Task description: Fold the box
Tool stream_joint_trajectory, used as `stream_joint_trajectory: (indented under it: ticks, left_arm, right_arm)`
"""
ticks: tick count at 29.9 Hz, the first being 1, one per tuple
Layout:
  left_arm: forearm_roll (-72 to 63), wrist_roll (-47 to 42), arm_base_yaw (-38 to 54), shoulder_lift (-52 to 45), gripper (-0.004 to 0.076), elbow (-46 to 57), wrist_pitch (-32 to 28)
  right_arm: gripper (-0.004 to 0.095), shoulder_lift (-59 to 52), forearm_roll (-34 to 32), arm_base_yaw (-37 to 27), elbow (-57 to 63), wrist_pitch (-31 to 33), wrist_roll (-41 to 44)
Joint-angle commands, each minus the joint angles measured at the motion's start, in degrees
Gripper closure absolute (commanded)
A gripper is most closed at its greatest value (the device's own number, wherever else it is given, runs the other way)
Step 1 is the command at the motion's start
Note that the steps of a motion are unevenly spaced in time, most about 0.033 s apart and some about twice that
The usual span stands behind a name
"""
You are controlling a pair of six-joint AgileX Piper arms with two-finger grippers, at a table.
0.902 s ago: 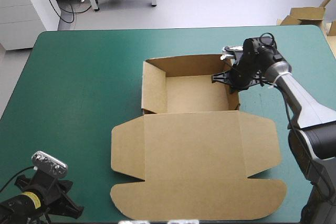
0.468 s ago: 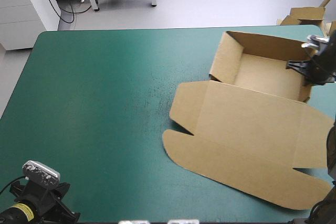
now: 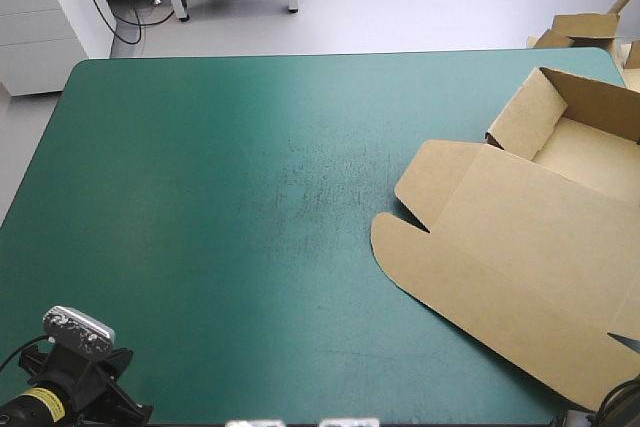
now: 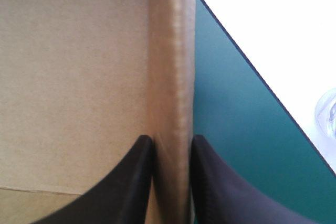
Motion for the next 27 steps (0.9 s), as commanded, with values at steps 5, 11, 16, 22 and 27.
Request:
stream_joint_trajectory:
  ticks: [5,11,16,22,27]
  left_arm:
    - [-0.24,-0.39,-0.19,0.61,0.0731,-1.38,-2.57]
    - [-0.24,-0.39,-0.19,0.61,0.0731,-1.38,-2.57]
    - [-0.24,-0.39,-0.19,0.61,0.0731,-1.38,-2.57]
    - [-0.24,-0.39,-0.19,0.61,0.0731,-1.38,-2.57]
    - [-0.24,-0.39,-0.19,0.61,0.0731,-1.38,-2.57]
  right_arm:
    - [0.0510,-4.84,-0.36,-0.37,-1.41,-1.15,-1.58]
    - [0.0510,-9.94,0.35,-0.37,-0.06,-1.15,-5.63]
    - [0.0548,-17.28,1.41,-0.37,5.88,-1.15,-12.01]
    - [0.0861,-28.77,2.16,-0.15,15.67,-1.15,-11.90]
    - [0.0926,-39.32,8.55,-0.15,22.55,-2.64,-12.82]
